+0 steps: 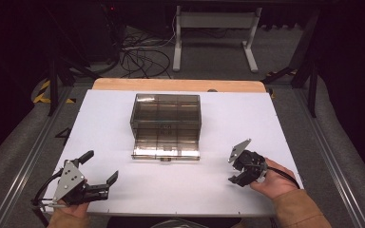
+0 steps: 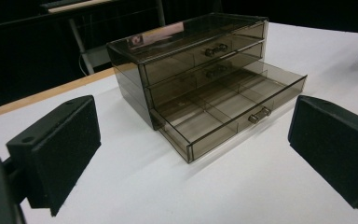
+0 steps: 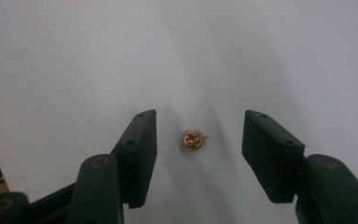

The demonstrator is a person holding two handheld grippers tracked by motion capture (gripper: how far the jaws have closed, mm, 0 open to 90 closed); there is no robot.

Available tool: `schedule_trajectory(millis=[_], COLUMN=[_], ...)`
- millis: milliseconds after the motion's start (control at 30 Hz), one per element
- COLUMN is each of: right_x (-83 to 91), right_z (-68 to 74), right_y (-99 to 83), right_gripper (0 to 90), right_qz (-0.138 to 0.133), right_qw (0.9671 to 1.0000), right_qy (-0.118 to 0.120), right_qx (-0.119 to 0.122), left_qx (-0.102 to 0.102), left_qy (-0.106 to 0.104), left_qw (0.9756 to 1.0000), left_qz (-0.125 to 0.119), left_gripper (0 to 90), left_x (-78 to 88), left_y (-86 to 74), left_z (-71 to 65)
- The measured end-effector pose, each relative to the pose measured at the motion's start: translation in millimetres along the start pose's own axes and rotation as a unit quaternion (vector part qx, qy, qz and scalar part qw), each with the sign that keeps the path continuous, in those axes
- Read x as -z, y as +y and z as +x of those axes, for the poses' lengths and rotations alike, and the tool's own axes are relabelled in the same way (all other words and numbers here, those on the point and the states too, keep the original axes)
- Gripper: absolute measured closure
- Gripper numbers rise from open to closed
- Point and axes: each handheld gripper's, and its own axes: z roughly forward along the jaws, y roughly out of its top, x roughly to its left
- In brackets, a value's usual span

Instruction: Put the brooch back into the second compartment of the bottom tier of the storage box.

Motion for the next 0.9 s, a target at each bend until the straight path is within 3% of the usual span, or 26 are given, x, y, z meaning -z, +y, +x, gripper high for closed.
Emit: schedule_trajectory(millis=[467,900], right_x=[-6.2,-8.2], right_z=[0.2,0.9], right_y=[0.9,3.3], right_gripper=[58.9,68.6], right_qz=[0.043,0.049], right_qw=[0.9989,0.9987], right_qy=[0.016,0.011], right_qx=[0.002,0.003], left_qx=[0.0,0.0], left_qy=[0.0,0.0], left_qw=[1.0,1.0], left_qz=[0.0,0.0], left_gripper=[3.2,3.2], left_x=[0.0,-0.2], left_y=[0.0,0.0], left_z=[-0.2,-0.2])
